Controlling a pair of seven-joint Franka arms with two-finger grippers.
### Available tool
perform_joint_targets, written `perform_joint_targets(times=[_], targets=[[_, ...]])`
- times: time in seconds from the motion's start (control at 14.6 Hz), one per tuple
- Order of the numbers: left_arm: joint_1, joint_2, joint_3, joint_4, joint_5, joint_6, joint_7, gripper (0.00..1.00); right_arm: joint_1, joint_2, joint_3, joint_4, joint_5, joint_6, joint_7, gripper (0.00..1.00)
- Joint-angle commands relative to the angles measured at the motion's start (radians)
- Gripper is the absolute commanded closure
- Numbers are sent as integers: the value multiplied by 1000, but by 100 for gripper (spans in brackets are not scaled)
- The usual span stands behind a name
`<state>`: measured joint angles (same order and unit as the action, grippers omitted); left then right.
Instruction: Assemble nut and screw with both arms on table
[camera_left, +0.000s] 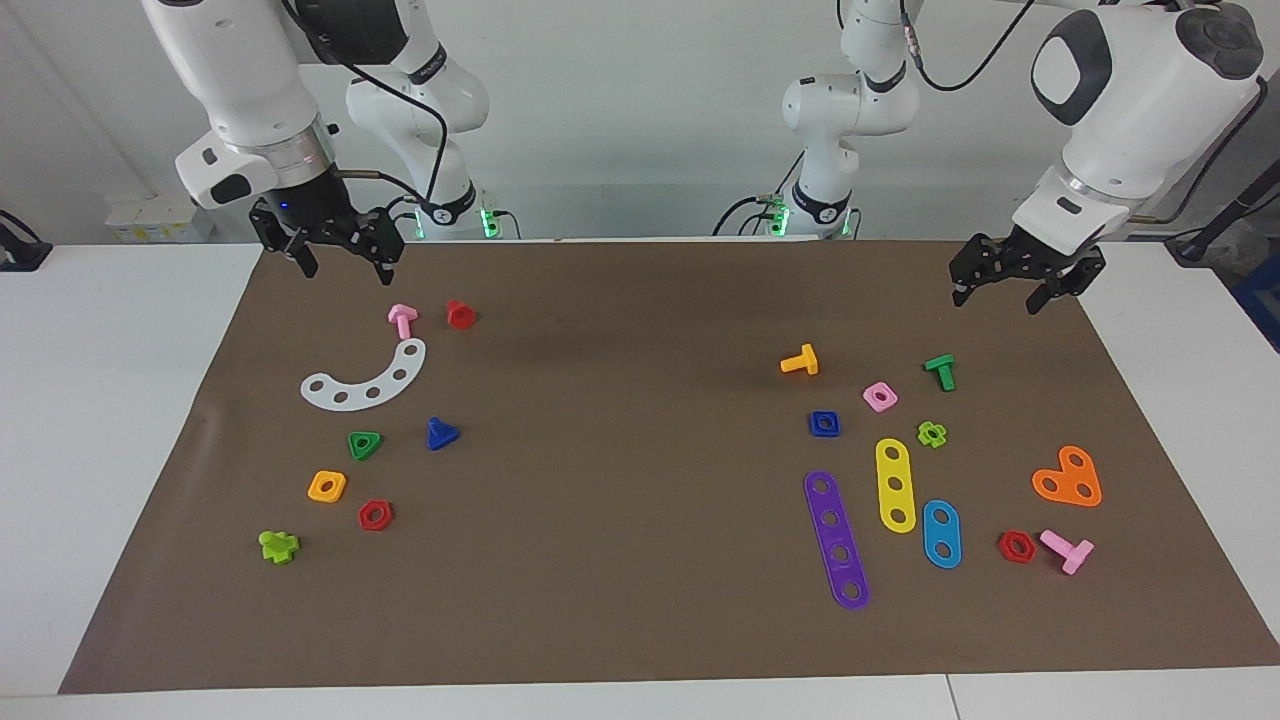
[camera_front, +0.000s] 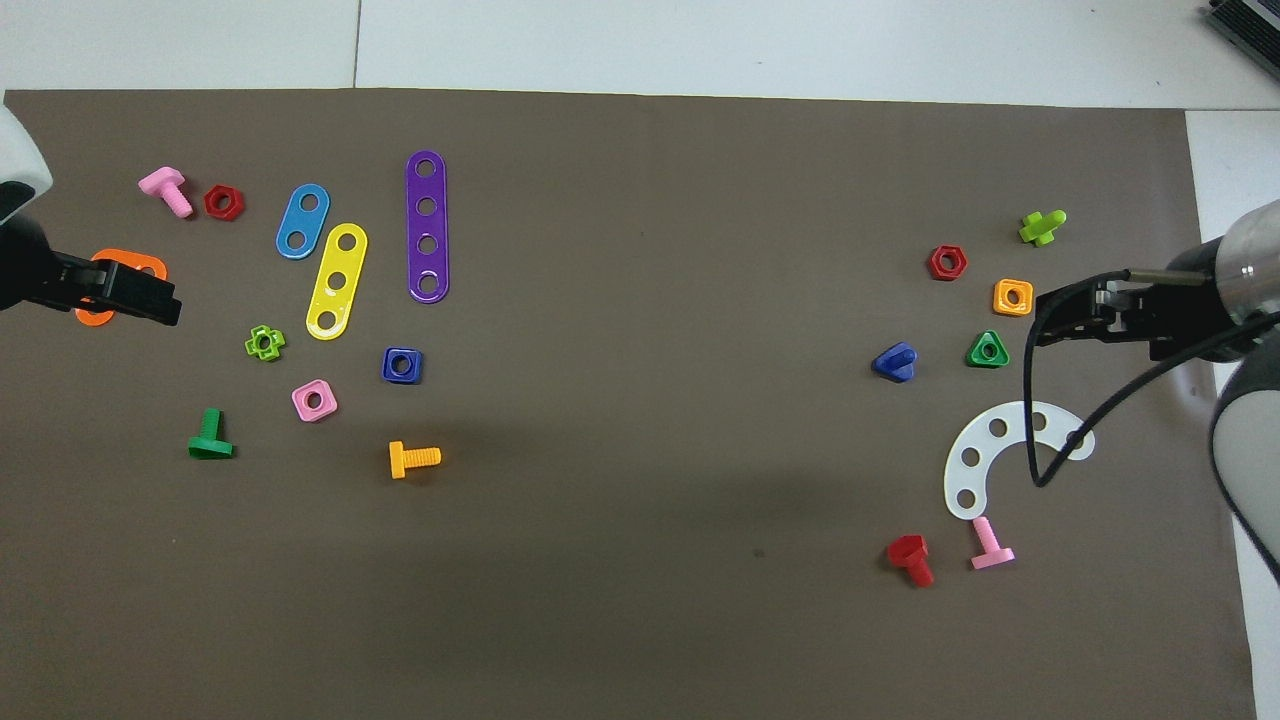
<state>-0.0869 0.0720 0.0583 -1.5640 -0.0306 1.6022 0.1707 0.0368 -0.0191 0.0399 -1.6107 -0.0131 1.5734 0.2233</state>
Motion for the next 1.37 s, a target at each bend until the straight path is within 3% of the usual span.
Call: perform_joint_targets(times=[0.0, 0.34, 0.68, 1.03, 1.3], targets=[[-11, -47, 8, -59, -14, 32, 7, 2, -17, -30, 5, -37, 28, 27, -33, 0], [-39, -74, 3, -157, -14, 106, -83, 3, -18, -30, 5, -32, 28, 24, -38, 0], [-112, -32, 3, -307, -14, 322, -208, 9, -18, -24, 5, -40, 30, 36, -39, 0], [-148, -34, 1, -536, -15, 594, -238, 12, -15, -41, 5, -212, 30, 233, -41, 1], [-186, 32, 1, -576, -15, 725, -339, 15, -11, 22, 5, -290, 30, 405, -41, 3]])
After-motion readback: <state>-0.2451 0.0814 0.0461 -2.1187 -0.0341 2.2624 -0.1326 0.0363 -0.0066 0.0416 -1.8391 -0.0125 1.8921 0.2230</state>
